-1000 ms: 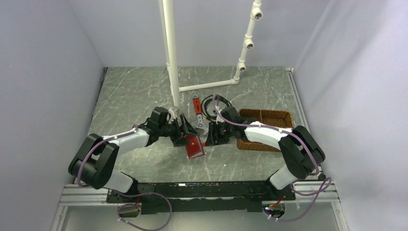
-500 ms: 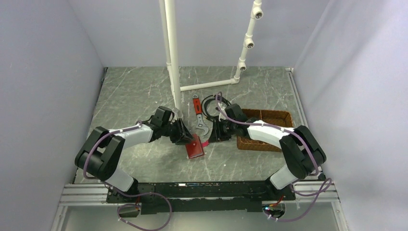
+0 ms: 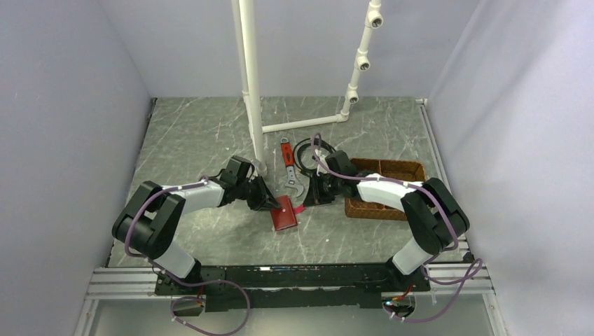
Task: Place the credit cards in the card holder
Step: Close the card holder at the center of the board.
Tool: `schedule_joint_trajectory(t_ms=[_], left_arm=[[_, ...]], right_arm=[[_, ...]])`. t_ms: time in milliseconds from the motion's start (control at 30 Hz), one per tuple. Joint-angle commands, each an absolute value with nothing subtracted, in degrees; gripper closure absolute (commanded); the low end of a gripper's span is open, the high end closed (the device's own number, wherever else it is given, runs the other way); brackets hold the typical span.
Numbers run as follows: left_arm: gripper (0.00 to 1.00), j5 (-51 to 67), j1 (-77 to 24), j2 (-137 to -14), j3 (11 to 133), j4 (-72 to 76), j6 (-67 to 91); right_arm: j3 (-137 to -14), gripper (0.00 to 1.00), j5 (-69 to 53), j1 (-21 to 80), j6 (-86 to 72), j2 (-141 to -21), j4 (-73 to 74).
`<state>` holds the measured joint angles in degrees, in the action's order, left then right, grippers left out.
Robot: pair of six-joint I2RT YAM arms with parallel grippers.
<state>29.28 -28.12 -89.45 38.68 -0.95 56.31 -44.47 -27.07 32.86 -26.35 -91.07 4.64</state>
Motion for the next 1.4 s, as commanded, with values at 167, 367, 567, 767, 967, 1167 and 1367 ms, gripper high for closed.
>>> schedule_joint_trajectory(t_ms=[167, 367, 567, 767, 967, 1167, 1367], left_arm=[[0.89, 28.33, -28.48, -91.14, 37.67, -0.44, 55.75], [0.92, 28.31, -28.56, -91.03, 37.64, -0.44, 55.99], [0.93, 28.04, -28.6, -90.65, 37.44, -0.61, 55.99], [0.99, 28.05, -29.02, -91.9, 38.1, -1.34, 56.25], [1.0, 27.18, -29.68, -92.37, 38.67, -2.45, 56.43], [1.0, 26.81, -29.96, -93.16, 39.35, -3.85, 56.45], [1.0, 26.84, -30.06, -93.66, 39.71, -3.91, 56.56]], right_arm=[[-47.46, 1.0, -27.73, 32.78, -25.7, -92.91, 2.07], [-47.72, 0.98, -28.49, 32.86, -25.01, -93.5, 2.18], [-47.64, 1.0, -28.84, 32.84, -24.81, -93.37, 1.73], [-46.02, 1.0, -35.28, 32.78, -28.98, -91.33, -4.7], [-44.74, 1.0, -44.14, 32.74, -36.97, -94.61, -14.29], [-44.55, 1.0, -47.86, 32.88, -39.95, -97.17, -19.04], [-46.14, 1.0, -49.13, 32.98, -37.11, -99.57, -16.89]])
